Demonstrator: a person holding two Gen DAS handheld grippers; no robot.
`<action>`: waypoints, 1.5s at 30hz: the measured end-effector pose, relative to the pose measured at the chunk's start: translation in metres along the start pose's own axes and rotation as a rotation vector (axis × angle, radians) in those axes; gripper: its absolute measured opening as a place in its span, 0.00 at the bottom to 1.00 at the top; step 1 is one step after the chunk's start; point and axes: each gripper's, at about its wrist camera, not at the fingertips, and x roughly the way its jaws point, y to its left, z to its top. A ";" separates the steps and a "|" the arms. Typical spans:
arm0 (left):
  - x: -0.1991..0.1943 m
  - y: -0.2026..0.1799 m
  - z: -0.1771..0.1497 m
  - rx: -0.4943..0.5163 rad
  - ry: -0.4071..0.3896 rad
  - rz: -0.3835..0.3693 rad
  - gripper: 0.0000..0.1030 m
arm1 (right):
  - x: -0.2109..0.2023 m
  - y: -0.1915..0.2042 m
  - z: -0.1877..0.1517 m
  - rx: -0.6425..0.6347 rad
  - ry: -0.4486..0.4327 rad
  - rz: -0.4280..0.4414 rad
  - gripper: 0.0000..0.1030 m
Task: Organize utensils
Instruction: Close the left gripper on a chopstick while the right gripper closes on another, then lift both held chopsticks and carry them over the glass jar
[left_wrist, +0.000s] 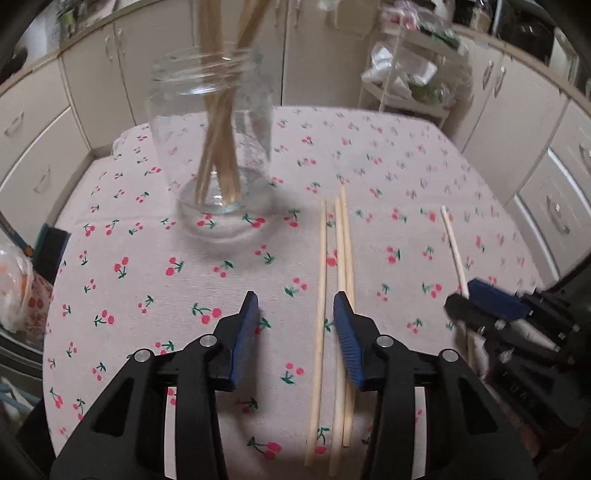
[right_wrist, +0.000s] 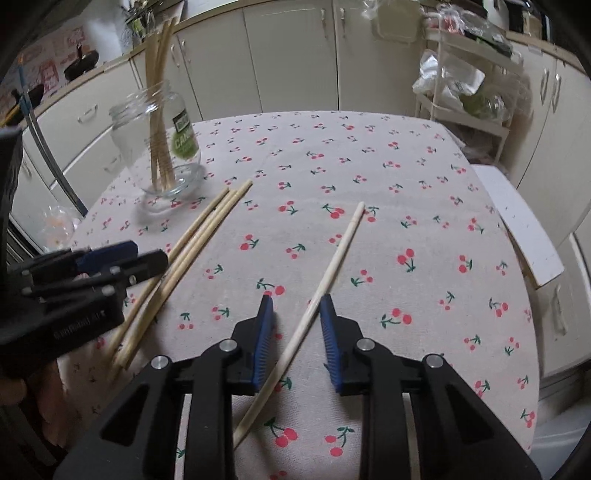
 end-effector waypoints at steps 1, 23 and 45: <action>0.002 0.001 -0.001 -0.003 0.006 0.013 0.39 | -0.001 -0.002 0.000 0.010 0.003 0.003 0.26; 0.015 0.015 0.022 -0.080 0.011 0.013 0.05 | 0.022 0.007 0.030 -0.072 0.017 -0.014 0.06; -0.013 0.030 0.022 -0.049 -0.068 -0.128 0.04 | 0.008 -0.017 0.032 0.171 -0.037 0.172 0.06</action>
